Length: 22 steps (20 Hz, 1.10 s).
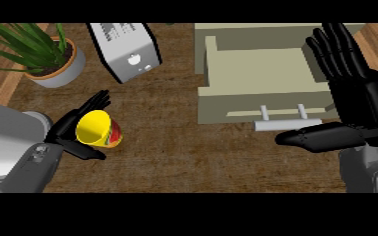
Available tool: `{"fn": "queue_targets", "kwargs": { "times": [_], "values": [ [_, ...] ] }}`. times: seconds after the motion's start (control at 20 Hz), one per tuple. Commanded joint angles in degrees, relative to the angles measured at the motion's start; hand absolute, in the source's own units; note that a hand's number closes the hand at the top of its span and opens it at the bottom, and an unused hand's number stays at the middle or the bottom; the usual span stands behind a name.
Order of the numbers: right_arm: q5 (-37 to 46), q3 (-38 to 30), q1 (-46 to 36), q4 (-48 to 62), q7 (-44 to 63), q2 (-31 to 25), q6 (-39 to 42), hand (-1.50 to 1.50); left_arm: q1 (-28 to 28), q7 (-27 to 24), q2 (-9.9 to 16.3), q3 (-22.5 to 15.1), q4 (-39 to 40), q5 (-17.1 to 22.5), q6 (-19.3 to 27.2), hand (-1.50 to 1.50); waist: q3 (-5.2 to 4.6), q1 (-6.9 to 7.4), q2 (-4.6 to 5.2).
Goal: Pick up the cup, place it into the drawer and close the drawer
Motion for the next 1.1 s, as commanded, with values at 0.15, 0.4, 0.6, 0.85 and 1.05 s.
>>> {"fn": "queue_targets", "kwargs": {
  "times": [0.15, 0.4, 0.6, 0.85, 1.05],
  "values": [
    [0.15, 0.94, -1.0, -0.65, 1.18, 0.4, -0.19, -1.5, -0.57, -11.71, -0.03, -1.3, 3.58, -0.84, -7.81, -1.5, -0.14, -0.43, 0.28],
    [-2.87, -2.7, -0.82, 0.1, 0.13, -2.67, 2.61, -1.5, -1.28, -12.95, -2.74, -2.74, 4.83, -1.85, -5.14, -1.5, -0.06, -0.75, 0.27],
    [-0.1, 0.46, -1.9, -0.88, 2.11, 0.01, -0.35, -1.5, -2.79, -12.52, -3.9, -3.09, 6.27, -1.57, -6.46, -1.5, -0.19, -0.88, 0.42],
    [-2.65, -2.14, -0.79, -1.18, 2.15, -2.51, 2.04, -1.5, -2.26, -12.95, -3.99, -3.98, 5.86, -0.76, -12.1, -1.5, -0.1, -0.87, 0.14],
    [-1.15, -1.6, -0.16, 0.55, 0.29, -1.3, 1.14, -1.5, -2.69, -15.51, -6.0, -4.57, 2.92, -0.14, -11.04, 1.5, -0.18, -0.68, 0.44]
  ]
}}
